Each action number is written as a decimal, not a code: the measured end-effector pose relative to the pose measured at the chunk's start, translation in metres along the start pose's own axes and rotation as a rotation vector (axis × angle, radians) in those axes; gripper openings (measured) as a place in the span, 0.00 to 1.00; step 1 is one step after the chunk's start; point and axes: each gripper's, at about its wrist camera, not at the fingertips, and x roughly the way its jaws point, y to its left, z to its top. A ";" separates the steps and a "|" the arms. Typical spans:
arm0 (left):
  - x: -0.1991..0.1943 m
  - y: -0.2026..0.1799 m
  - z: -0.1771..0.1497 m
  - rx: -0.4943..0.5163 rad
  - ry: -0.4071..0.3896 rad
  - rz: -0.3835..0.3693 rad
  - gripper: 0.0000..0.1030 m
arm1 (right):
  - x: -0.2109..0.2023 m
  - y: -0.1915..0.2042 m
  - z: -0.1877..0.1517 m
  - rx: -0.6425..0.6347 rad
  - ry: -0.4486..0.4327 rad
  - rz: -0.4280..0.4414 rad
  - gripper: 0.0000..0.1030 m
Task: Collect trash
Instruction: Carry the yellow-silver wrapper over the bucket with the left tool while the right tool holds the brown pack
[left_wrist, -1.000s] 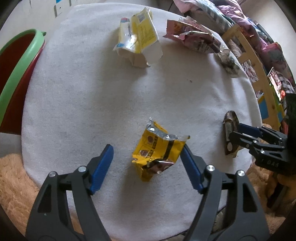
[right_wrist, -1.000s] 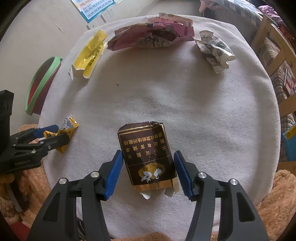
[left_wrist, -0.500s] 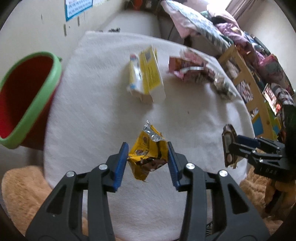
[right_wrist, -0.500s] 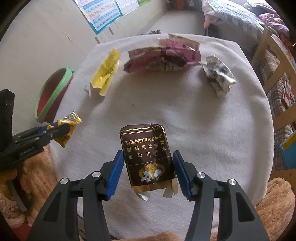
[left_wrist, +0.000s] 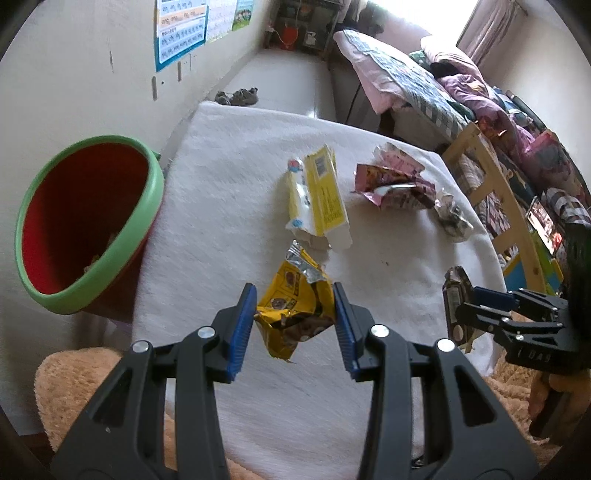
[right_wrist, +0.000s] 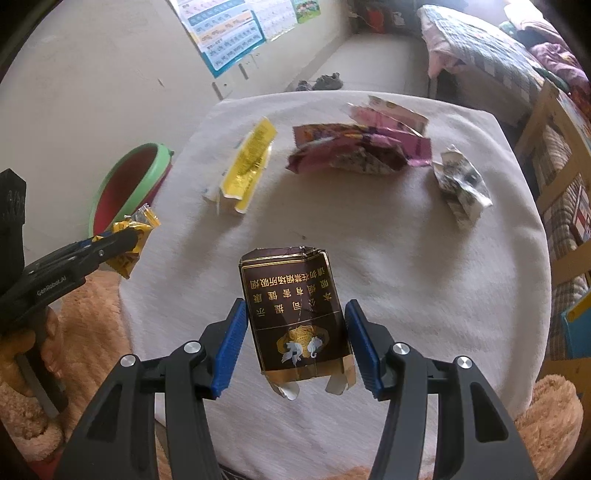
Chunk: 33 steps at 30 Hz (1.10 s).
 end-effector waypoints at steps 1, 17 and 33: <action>-0.001 0.002 0.000 -0.003 -0.005 0.004 0.38 | 0.000 0.002 0.001 -0.005 -0.001 0.002 0.51; -0.011 0.033 0.000 -0.079 -0.043 0.024 0.38 | 0.006 0.044 0.024 -0.101 -0.001 0.038 0.51; -0.016 0.064 -0.007 -0.147 -0.049 0.056 0.38 | 0.020 0.084 0.032 -0.186 0.027 0.074 0.52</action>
